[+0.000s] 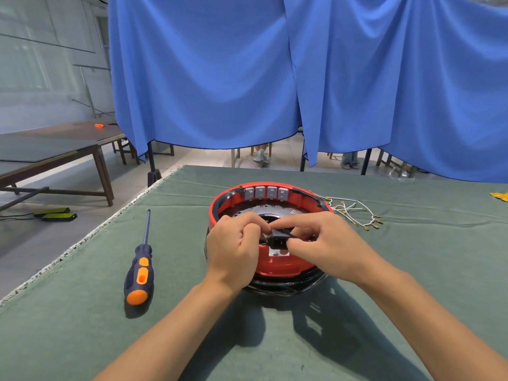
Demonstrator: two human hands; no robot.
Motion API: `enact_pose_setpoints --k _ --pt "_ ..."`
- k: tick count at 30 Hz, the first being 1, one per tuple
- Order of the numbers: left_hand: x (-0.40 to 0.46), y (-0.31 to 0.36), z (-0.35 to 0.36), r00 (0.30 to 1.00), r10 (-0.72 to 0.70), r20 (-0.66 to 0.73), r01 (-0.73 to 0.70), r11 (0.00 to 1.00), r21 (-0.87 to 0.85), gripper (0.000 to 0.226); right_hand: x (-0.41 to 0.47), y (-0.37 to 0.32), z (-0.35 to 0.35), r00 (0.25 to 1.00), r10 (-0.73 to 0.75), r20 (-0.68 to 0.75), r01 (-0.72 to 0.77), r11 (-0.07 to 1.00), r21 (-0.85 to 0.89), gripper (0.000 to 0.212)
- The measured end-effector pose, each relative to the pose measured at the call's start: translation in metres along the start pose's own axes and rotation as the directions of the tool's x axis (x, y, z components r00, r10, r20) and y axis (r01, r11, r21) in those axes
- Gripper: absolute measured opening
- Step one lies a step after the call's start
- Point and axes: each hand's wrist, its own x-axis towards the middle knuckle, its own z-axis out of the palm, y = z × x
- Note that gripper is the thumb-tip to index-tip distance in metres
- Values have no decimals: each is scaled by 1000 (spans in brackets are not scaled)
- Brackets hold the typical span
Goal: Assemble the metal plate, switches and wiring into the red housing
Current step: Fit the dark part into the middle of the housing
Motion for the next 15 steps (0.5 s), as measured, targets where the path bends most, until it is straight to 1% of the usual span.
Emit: enact_pose_setpoints --k 3,7,10,12,15 --pt "0 0 0 999 39 10 -39 999 4 33 0 0 1 1000 -9 7 9 997 -76 46" --pt "-3 -2 1 994 108 34 -112 979 172 44 -1 1 2 1000 -23 4 24 991 -131 46" --pt "-4 -3 1 986 164 43 -169 952 255 38 -1 2 2 1000 -8 0 8 990 -140 42" --pt "-4 -3 1 982 184 42 -188 949 253 32 -2 2 0 1000 22 -2 -22 994 -112 37" --pt "-4 -1 0 978 201 51 -207 943 259 29 -1 4 -2 997 52 -48 -51 999 14 26"
